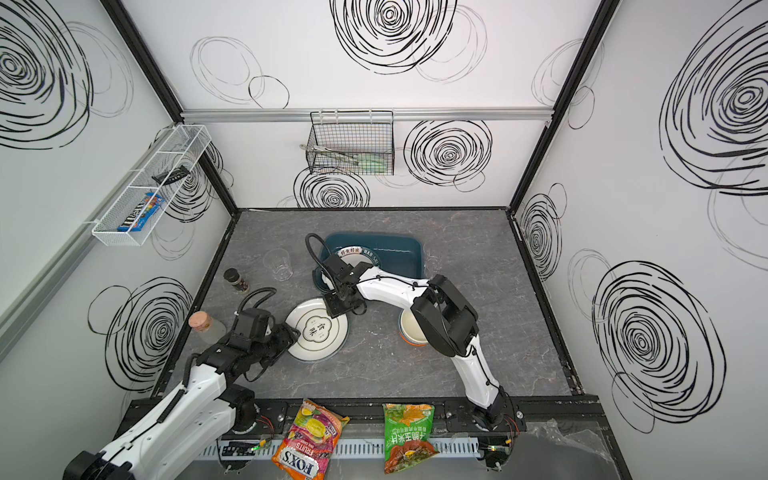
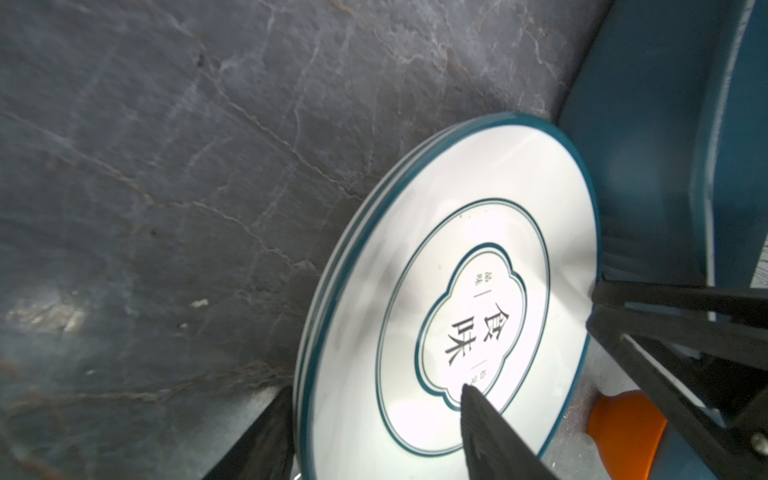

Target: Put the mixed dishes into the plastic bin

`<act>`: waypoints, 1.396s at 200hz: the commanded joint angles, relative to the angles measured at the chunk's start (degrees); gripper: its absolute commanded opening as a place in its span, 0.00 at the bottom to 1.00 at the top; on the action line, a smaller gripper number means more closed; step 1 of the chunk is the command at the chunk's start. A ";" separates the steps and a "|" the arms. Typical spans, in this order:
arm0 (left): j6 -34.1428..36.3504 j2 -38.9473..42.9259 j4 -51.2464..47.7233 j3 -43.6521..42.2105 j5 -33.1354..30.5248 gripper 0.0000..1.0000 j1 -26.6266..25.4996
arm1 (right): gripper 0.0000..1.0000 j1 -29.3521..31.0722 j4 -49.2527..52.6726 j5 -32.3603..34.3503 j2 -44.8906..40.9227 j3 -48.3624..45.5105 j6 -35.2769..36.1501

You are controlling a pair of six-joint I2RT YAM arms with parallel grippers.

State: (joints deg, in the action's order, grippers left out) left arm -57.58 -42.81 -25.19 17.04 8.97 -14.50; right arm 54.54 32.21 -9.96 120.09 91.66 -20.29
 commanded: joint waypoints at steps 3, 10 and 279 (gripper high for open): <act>-0.09 0.09 1.63 -0.25 0.02 0.65 0.35 | 0.50 0.14 0.62 3.15 -1.03 -1.14 0.03; -0.08 0.10 1.64 -0.25 0.00 0.65 0.36 | 0.51 0.09 0.29 3.56 -1.81 -1.45 0.06; -0.16 -0.05 1.91 -0.45 0.23 0.65 0.29 | 0.51 -0.30 -1.70 0.40 -1.23 -3.85 -0.04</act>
State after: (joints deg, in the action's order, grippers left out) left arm -57.60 -43.05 -25.10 17.04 9.08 -14.50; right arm 54.28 30.44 -8.64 118.78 89.08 -20.29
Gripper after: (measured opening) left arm 0.649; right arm 0.512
